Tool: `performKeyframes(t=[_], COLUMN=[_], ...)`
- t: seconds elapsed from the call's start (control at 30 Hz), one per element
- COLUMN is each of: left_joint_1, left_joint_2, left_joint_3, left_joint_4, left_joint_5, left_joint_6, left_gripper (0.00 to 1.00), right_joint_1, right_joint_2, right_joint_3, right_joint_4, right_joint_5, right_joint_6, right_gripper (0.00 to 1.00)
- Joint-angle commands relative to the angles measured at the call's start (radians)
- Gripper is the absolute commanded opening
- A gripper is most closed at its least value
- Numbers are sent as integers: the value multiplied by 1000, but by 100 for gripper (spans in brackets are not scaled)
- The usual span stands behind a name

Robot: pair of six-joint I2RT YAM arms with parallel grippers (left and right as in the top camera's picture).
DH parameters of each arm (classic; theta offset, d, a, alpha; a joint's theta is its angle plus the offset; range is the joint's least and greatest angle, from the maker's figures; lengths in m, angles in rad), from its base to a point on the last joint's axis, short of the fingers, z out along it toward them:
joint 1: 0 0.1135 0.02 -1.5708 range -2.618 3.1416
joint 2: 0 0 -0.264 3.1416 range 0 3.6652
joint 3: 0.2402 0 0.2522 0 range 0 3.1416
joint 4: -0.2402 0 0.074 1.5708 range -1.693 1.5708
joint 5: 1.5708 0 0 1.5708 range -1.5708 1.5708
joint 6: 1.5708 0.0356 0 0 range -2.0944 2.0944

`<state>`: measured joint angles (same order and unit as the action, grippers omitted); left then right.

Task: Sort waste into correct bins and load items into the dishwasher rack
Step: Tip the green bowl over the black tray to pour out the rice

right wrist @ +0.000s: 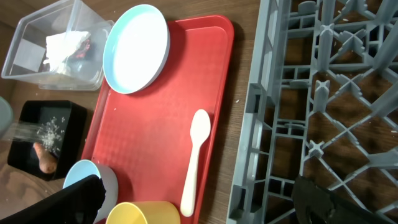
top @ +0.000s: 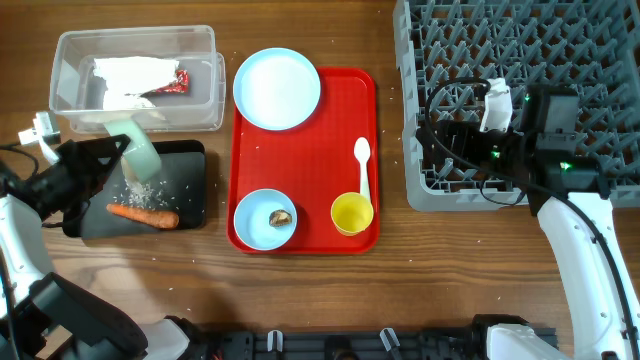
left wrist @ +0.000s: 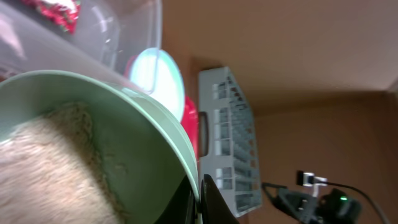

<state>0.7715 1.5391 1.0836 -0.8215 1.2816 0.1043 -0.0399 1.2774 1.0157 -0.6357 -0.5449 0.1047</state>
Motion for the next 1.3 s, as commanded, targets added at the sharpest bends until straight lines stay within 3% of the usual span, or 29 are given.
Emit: performKeyframes(t=[0.0, 0.2, 0.37, 0.57, 1.07, 1.13, 1.27], left_joint_1=[33, 45, 79, 137, 142, 142, 142], left_joint_2=[6, 6, 6, 6, 6, 6, 5], left_joint_3=[-6, -6, -6, -6, -6, -6, -6], left_joint_4=[3, 4, 4, 3, -7, 2, 27], left_joint_5=[150, 161, 294, 295, 294, 295, 294], left_joint_6=[23, 22, 10, -58, -88, -186, -240], left_gripper=[4, 4, 4, 4, 4, 4, 4], right_joint_1=[3, 3, 3, 3, 3, 3, 3], right_joint_2=[8, 8, 8, 8, 8, 8, 8], right_joint_3=[16, 16, 16, 16, 16, 16, 16], right_joint_4=[-2, -3, -9, -8, -8, -8, -8], right_joint_5=[6, 6, 6, 6, 6, 6, 6], right_joint_6=[0, 0, 0, 3, 3, 3, 4], right_gripper=[100, 100, 100, 100, 100, 100, 100])
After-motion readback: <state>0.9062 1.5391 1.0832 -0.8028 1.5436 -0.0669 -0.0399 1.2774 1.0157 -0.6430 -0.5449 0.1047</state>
